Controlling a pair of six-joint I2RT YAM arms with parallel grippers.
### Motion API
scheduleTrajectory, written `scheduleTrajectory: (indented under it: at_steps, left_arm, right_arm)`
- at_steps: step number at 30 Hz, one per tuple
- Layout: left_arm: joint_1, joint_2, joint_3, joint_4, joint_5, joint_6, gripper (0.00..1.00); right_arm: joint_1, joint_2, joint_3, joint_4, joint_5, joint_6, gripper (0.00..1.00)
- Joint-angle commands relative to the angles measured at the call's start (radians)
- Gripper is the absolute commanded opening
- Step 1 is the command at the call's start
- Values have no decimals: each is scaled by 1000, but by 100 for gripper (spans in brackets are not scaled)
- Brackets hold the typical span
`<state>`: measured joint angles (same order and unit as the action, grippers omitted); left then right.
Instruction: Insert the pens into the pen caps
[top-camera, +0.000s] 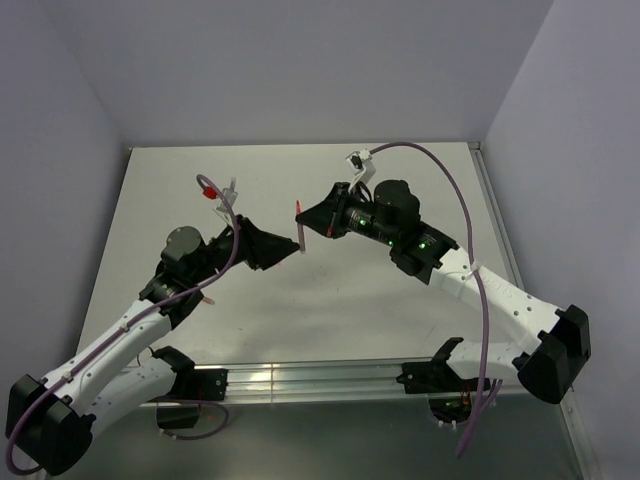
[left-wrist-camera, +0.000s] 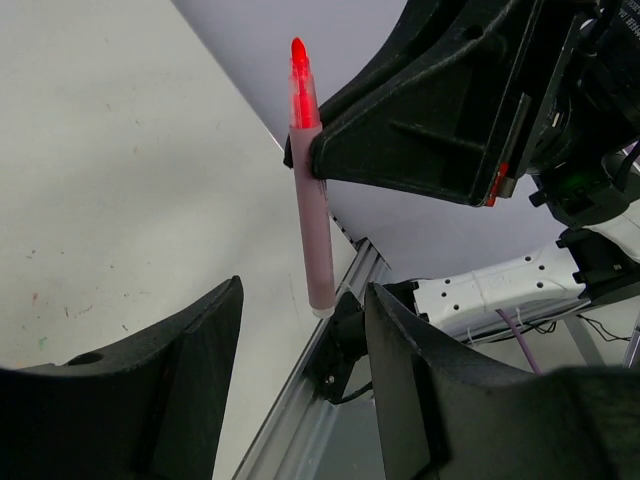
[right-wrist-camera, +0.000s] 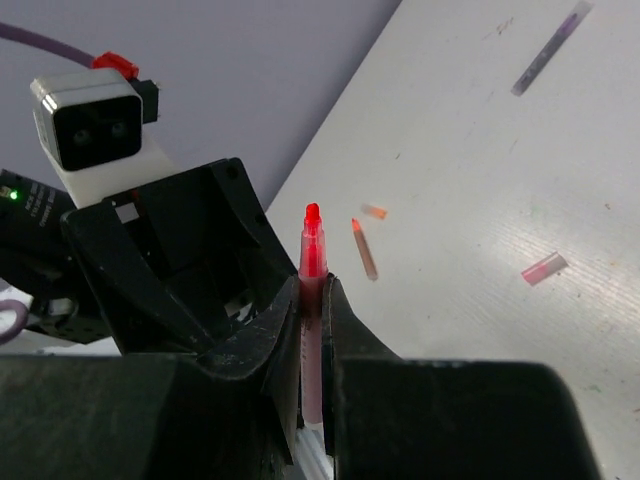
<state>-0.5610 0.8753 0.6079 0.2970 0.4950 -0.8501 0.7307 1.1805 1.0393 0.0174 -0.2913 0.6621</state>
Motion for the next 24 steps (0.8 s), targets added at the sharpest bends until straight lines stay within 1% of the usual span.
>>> scheduleTrajectory:
  at_steps: [1, 8, 12, 16, 17, 21, 24]
  left_arm:
    - [-11, 5, 20, 85, 8, 23, 57]
    - [-20, 39, 16, 137, -9, 2, 57]
    - [-20, 42, 10, 163, -16, -15, 57]
    - [-20, 37, 12, 162, -21, -18, 54]
    - [-20, 36, 13, 160, -18, -18, 54]
    - [-20, 40, 12, 149, -7, -17, 43]
    - [-20, 22, 0, 152, -7, -26, 40]
  right_arm:
    - [10, 5, 27, 116, 17, 73, 0]
    - [41, 33, 21, 167, 43, 131, 0]
    - [81, 54, 24, 171, 76, 129, 0]
    - [90, 65, 13, 187, 93, 133, 0]
    - [93, 64, 7, 194, 99, 134, 0]
    - [95, 67, 4, 211, 118, 133, 0]
    - [93, 70, 7, 213, 136, 128, 0]
